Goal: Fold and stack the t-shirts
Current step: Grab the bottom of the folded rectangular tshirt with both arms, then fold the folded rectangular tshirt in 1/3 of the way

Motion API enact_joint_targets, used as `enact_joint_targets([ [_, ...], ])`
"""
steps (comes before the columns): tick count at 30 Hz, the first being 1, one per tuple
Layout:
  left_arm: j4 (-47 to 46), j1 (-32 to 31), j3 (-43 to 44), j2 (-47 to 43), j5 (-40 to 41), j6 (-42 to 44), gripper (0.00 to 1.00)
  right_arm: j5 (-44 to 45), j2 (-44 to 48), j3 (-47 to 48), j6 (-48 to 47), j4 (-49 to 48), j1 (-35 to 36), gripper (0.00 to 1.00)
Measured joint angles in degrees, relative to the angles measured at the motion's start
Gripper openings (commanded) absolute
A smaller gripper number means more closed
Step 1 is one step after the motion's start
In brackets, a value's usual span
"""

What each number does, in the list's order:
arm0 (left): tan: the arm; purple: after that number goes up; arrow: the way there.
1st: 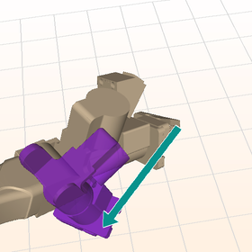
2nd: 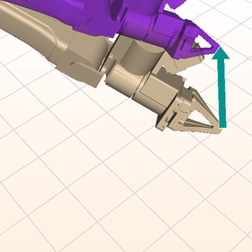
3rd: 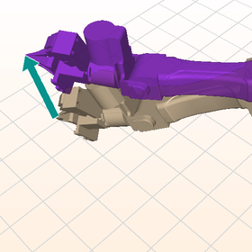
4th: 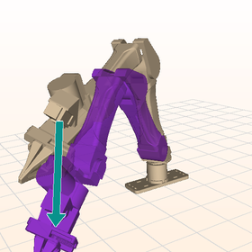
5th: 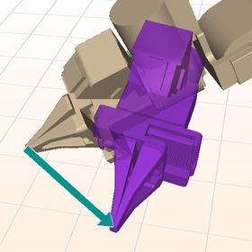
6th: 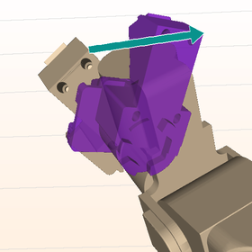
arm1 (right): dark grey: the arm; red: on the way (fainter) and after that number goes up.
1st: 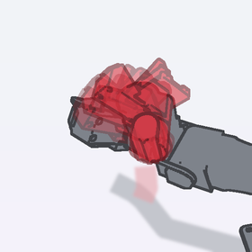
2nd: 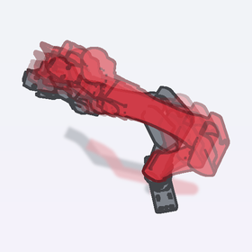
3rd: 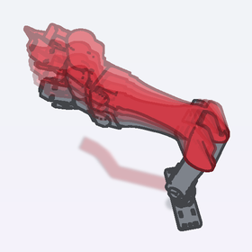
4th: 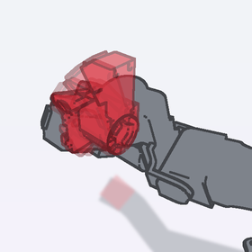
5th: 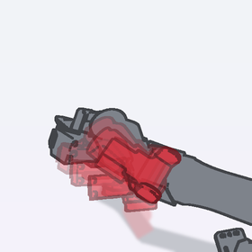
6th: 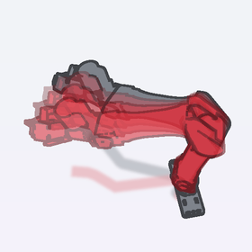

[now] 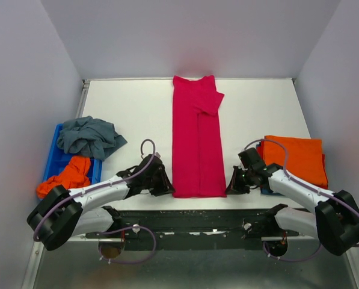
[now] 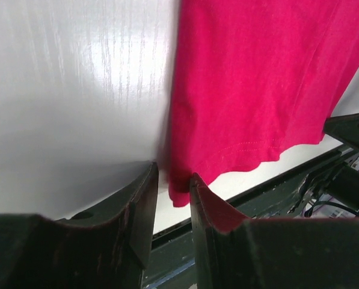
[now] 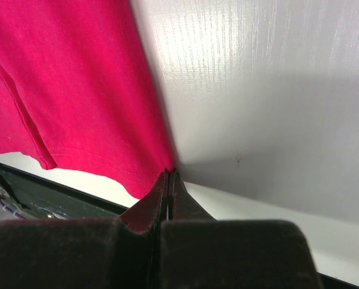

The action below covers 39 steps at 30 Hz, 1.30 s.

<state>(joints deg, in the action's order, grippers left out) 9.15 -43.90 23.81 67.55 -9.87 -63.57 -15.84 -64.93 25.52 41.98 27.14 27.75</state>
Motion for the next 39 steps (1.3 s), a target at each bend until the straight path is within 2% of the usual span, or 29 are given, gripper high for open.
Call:
enact_joint_targets([
  [6, 1.25, -0.13, -1.22, -1.97, 0.0, -0.9, 0.36, -0.04, 0.0, 0.0, -0.04, 0.07, 0.04, 0.01],
  [9, 0.74, -0.2, -1.9, -1.97, -0.26, -1.53, 0.31, -0.04, 0.0, 0.02, -0.04, 0.31, 0.07, 0.01],
  [12, -0.13, -0.74, -2.03, -1.46, -0.39, -2.1, 0.21, -0.04, 0.15, 0.02, -0.04, 0.83, 0.07, 0.01],
  [15, -0.72, -0.96, -2.03, -0.92, -0.76, -2.34, 0.01, -0.04, 0.68, 0.02, -0.04, 1.57, 0.07, 0.01],
  [23, 0.94, -1.11, -1.75, -3.21, -1.36, -2.56, 0.0, 0.0, 2.27, 2.99, -0.98, 7.19, 0.07, 0.01],
  [30, 5.27, 1.51, 5.51, -7.13, -2.16, -0.74, 0.0, 2.16, 5.4, 14.21, -2.49, 12.37, 0.17, 0.01],
  [36, 3.61, 11.02, 13.18, -4.81, -2.6, 1.88, 0.0, 4.33, -4.15, 27.39, -4.02, 12.5, -2.21, 0.01],
  [39, 1.55, 15.45, 17.55, 0.74, -2.05, 3.08, 0.0, 5.07, -11.23, 32.81, -4.57, 11.69, -5.14, 0.01],
])
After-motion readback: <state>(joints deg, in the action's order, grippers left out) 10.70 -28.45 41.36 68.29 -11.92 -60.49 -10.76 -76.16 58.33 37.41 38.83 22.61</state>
